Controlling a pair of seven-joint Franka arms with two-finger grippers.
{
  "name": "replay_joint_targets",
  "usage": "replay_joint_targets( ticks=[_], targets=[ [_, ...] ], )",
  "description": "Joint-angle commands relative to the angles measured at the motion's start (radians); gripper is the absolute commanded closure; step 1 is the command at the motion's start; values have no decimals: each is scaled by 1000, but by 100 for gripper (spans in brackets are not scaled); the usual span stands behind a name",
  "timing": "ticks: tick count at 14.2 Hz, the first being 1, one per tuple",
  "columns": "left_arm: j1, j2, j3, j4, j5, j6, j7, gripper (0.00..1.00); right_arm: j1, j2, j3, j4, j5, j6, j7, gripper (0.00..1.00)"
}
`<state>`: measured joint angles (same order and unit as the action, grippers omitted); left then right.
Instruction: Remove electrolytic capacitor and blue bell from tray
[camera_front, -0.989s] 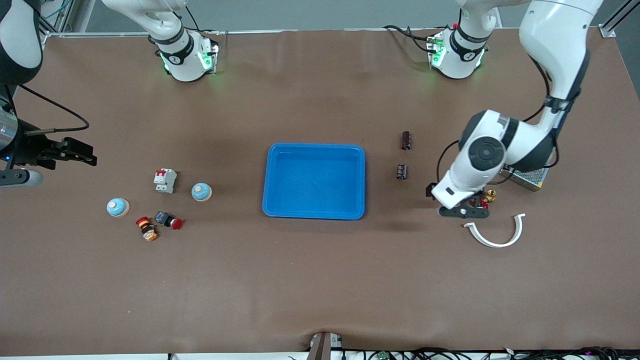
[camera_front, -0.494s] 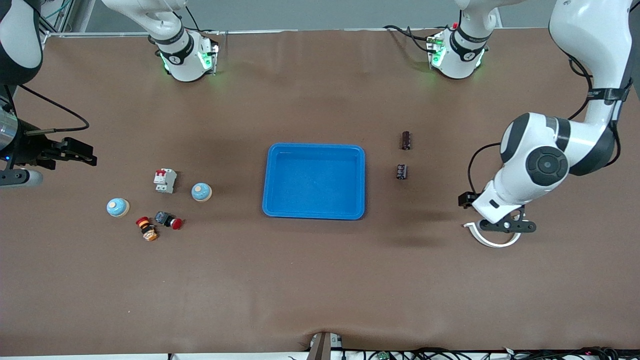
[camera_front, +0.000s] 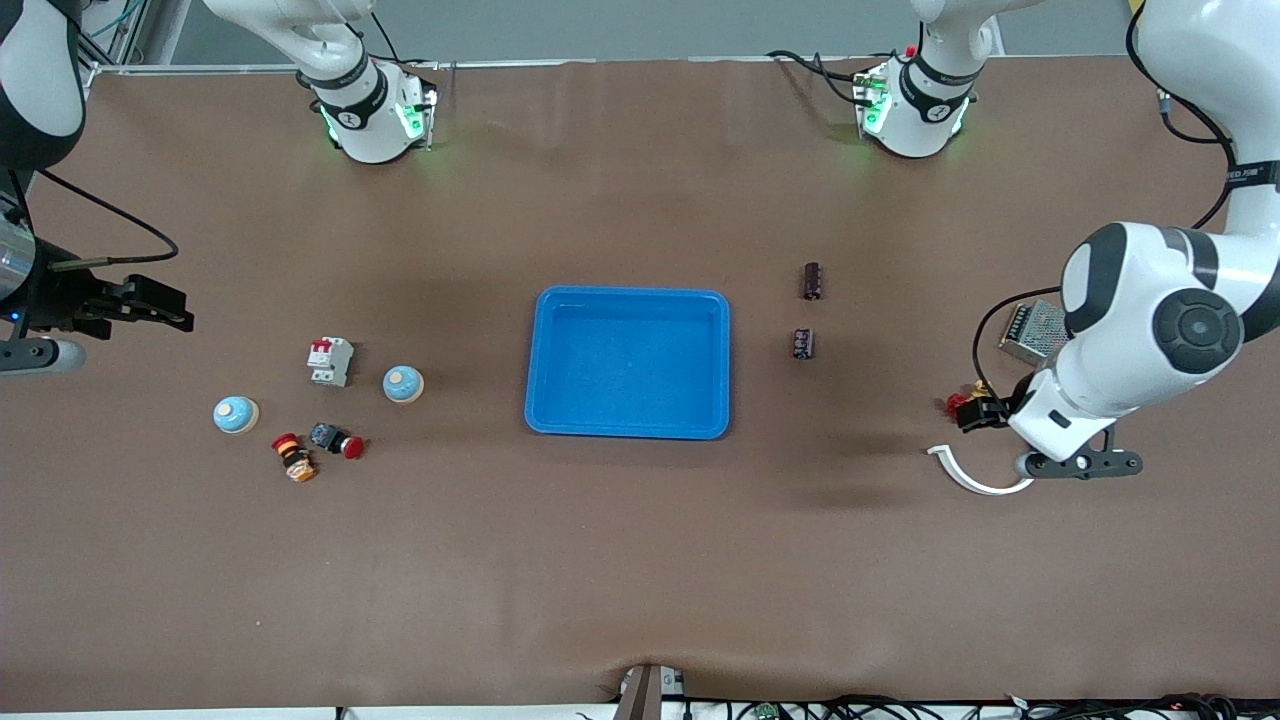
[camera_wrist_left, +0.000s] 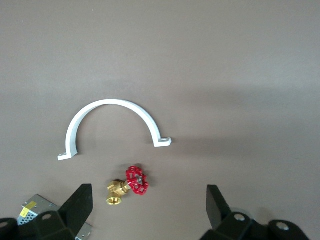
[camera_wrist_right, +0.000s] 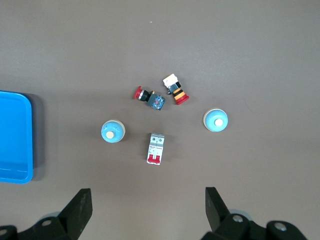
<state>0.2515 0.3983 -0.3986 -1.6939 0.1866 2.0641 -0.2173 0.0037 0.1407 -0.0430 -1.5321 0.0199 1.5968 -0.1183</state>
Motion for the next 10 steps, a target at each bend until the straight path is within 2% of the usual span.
replay_joint_targets(
  ticks=[1, 3, 5, 10],
  targets=[
    [-122, -74, 143, 28, -88, -82, 67, 0, -5, 2, 5, 13, 3, -4, 12, 0],
    [-164, -127, 220, 33, -166, -105, 153, 0, -4, 2, 5, 13, 3, -4, 12, 0],
    [-210, -171, 279, 36, -173, -157, 157, 0, -4, 2, 5, 13, 3, -4, 12, 0],
    [-242, -300, 329, 40, -199, -287, 164, 0, -4, 3, 5, 13, 3, -3, 12, 0]
  ],
)
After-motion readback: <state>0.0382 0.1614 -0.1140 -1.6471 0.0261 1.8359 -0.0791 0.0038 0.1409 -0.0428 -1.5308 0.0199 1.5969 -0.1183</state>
